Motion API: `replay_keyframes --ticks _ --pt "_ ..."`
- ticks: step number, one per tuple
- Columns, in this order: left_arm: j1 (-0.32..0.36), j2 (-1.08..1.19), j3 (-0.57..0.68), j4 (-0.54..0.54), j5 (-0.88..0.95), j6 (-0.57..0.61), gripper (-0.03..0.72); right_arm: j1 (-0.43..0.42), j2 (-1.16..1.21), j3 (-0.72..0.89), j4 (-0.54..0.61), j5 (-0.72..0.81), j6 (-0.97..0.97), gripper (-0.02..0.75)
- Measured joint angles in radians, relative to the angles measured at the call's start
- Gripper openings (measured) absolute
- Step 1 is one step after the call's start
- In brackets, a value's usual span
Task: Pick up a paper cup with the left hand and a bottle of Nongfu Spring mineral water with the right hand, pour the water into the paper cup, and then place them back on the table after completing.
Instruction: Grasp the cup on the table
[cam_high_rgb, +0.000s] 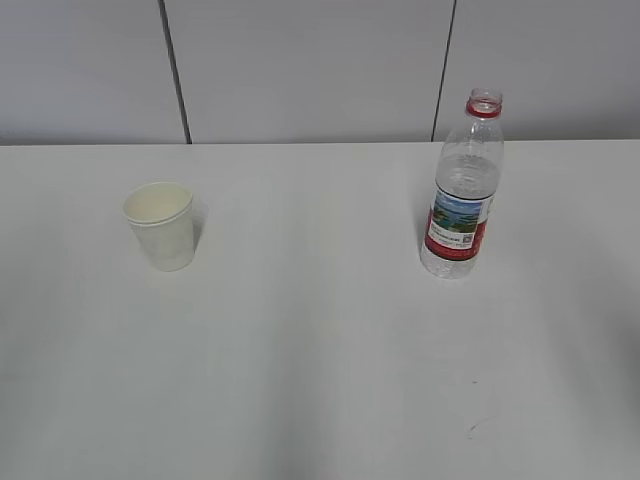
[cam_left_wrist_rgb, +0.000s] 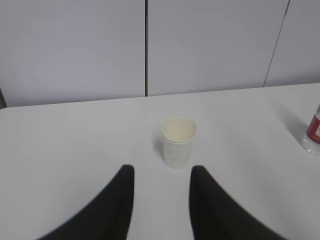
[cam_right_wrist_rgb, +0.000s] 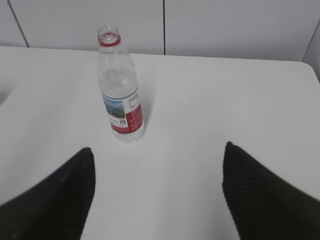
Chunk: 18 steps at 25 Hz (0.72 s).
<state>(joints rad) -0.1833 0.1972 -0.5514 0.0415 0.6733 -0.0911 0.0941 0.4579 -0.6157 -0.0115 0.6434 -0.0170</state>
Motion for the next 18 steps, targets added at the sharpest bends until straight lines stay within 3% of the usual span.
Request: replay_keyframes --ticks 10,18 --pt "0.0 0.42 0.02 0.002 -0.536 0.0 0.242 0.0 0.299 0.0 0.021 -0.359 0.017 0.586" --pt "0.0 0.665 0.202 -0.007 -0.993 -0.001 0.242 0.0 0.447 0.0 0.021 -0.496 0.017 0.585"
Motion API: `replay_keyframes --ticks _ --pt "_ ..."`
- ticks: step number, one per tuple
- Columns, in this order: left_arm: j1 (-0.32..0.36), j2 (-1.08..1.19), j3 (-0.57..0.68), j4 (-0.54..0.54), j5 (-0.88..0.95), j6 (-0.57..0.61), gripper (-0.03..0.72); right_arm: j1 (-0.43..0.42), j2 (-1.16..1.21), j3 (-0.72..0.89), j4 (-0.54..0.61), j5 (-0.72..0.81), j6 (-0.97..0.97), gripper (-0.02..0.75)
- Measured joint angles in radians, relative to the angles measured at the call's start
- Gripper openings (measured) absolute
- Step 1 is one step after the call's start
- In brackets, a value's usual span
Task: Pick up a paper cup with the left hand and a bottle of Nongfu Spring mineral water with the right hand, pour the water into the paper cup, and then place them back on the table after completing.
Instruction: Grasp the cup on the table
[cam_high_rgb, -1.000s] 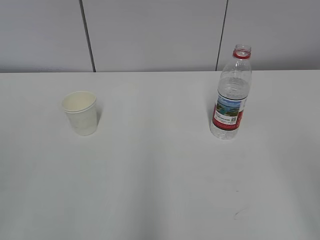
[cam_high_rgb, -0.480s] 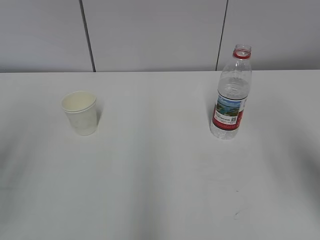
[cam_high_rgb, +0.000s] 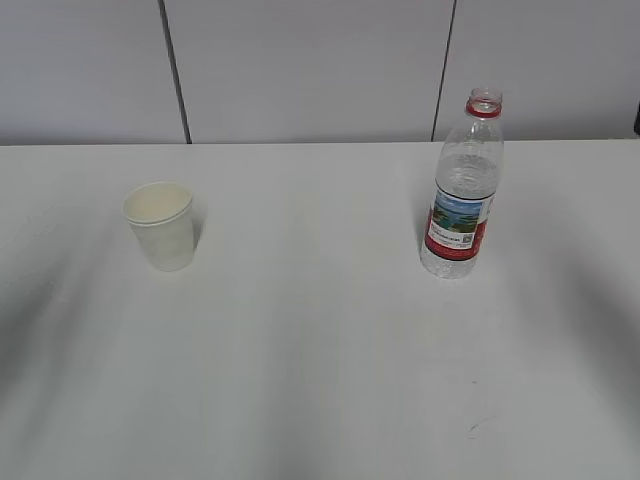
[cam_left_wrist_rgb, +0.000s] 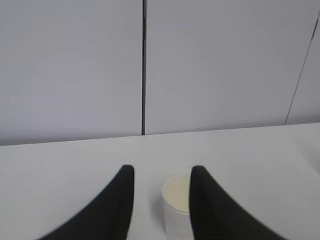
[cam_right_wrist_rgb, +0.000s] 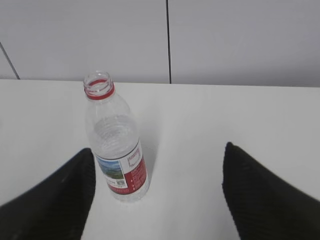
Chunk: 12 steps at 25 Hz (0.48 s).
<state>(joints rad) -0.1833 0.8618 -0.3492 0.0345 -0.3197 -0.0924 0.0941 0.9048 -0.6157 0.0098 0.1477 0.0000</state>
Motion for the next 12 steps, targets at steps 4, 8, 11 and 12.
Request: replay_keyframes --ticks 4,8,11,12 --pt "0.0 0.104 0.118 -0.009 -0.221 -0.003 0.242 0.0 0.052 0.021 0.0 -0.125 0.0 0.586" --pt "0.0 0.222 0.193 -0.01 -0.409 -0.003 0.242 0.0 0.099 0.106 0.005 -0.263 0.0 0.586" --pt "0.0 0.31 0.211 -0.007 -0.525 -0.003 0.242 0.0 0.119 0.178 0.012 -0.371 0.012 0.586" --pt "0.0 0.337 0.211 -0.002 -0.55 -0.003 0.242 0.0 0.121 0.197 0.013 -0.4 0.014 0.586"
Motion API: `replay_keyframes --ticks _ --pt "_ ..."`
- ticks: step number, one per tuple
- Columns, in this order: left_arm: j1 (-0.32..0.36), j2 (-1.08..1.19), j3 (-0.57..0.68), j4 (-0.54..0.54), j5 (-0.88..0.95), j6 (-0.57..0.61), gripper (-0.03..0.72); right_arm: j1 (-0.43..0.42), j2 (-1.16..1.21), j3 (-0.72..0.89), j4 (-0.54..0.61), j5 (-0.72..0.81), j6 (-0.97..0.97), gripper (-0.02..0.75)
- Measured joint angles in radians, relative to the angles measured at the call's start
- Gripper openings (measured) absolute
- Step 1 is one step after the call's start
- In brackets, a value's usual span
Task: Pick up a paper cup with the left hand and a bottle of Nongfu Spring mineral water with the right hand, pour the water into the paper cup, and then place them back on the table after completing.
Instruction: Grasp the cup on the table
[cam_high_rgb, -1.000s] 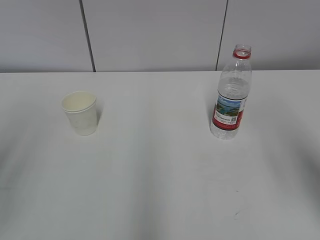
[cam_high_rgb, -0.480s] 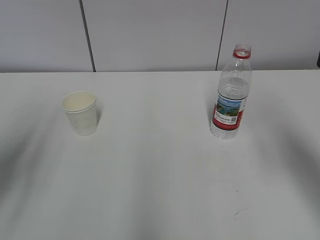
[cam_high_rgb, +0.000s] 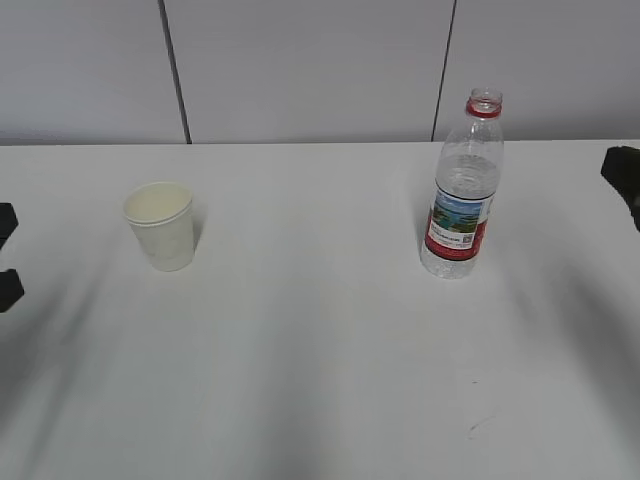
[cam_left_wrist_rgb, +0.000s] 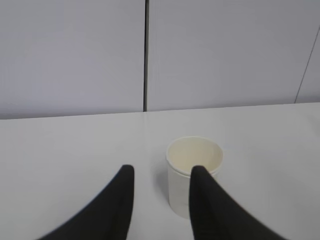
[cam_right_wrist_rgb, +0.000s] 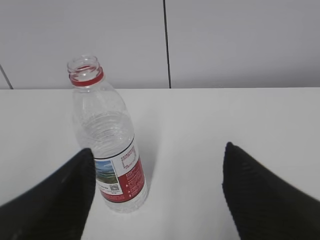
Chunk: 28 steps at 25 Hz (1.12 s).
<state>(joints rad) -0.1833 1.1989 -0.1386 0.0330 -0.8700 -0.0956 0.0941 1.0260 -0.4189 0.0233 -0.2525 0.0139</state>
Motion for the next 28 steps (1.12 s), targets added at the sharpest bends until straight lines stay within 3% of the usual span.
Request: replay_keyframes --ticks 17,20,25,28 --pt "0.0 0.352 0.0 0.064 -0.263 -0.001 0.268 0.0 0.119 0.022 -0.056 -0.281 0.006 0.586" --pt "0.0 0.447 -0.008 0.091 -0.267 -0.001 0.35 0.0 0.135 0.022 -0.058 -0.335 0.006 0.586" --pt "0.0 0.565 -0.065 0.124 -0.267 -0.001 0.576 0.0 0.137 0.022 -0.058 -0.382 0.008 0.585" --pt "0.0 0.611 -0.117 0.125 -0.268 -0.001 0.619 0.0 0.137 0.022 -0.058 -0.405 0.008 0.585"
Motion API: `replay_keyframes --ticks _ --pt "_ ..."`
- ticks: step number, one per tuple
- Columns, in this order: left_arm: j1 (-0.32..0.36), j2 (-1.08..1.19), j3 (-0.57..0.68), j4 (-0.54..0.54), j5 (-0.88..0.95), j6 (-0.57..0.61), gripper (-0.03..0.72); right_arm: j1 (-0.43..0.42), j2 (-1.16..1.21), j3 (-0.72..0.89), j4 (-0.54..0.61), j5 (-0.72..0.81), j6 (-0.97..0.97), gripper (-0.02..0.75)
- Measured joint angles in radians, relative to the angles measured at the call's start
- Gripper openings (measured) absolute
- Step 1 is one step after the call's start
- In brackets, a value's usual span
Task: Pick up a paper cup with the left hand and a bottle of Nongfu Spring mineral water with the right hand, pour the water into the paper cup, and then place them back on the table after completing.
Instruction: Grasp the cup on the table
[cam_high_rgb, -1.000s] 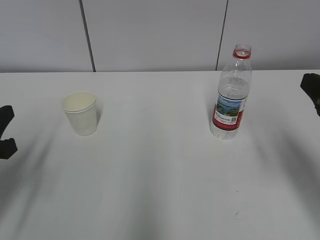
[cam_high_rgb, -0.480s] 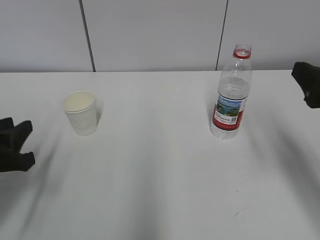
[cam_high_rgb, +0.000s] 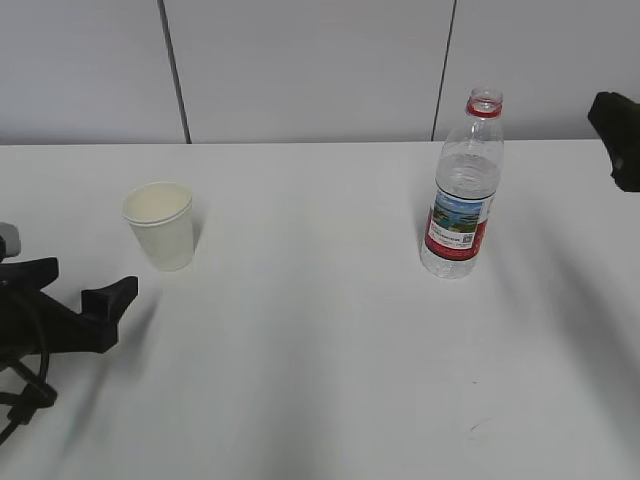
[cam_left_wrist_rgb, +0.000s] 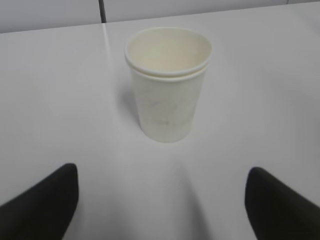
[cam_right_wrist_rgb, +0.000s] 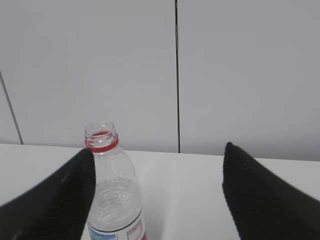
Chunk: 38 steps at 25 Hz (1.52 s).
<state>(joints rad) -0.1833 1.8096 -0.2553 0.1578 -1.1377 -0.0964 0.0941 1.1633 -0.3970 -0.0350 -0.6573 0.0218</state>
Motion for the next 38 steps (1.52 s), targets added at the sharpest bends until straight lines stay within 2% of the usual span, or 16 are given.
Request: replay_keyframes --ticks 7,14,24,33,36,38 --pt "0.0 0.116 -0.135 0.014 -0.006 0.0 0.627 0.0 0.0 0.0 0.0 -0.027 0.0 0.585" --pt "-0.002 0.209 -0.249 0.085 -0.006 0.0 0.618 0.0 0.0 0.0 -0.002 -0.057 0.0 0.586" --pt "-0.002 0.325 -0.405 0.089 -0.006 0.0 0.603 0.0 0.0 0.0 -0.002 -0.087 0.002 0.585" --pt "-0.002 0.388 -0.473 0.09 -0.005 -0.028 0.587 0.0 0.056 0.0 -0.002 -0.094 0.002 0.586" --pt "-0.002 0.388 -0.474 0.09 -0.005 -0.03 0.554 0.0 0.093 0.0 -0.002 -0.105 0.002 0.586" --pt "-0.002 0.388 -0.474 0.09 -0.005 -0.03 0.495 0.0 0.125 0.0 -0.009 -0.118 0.002 0.586"
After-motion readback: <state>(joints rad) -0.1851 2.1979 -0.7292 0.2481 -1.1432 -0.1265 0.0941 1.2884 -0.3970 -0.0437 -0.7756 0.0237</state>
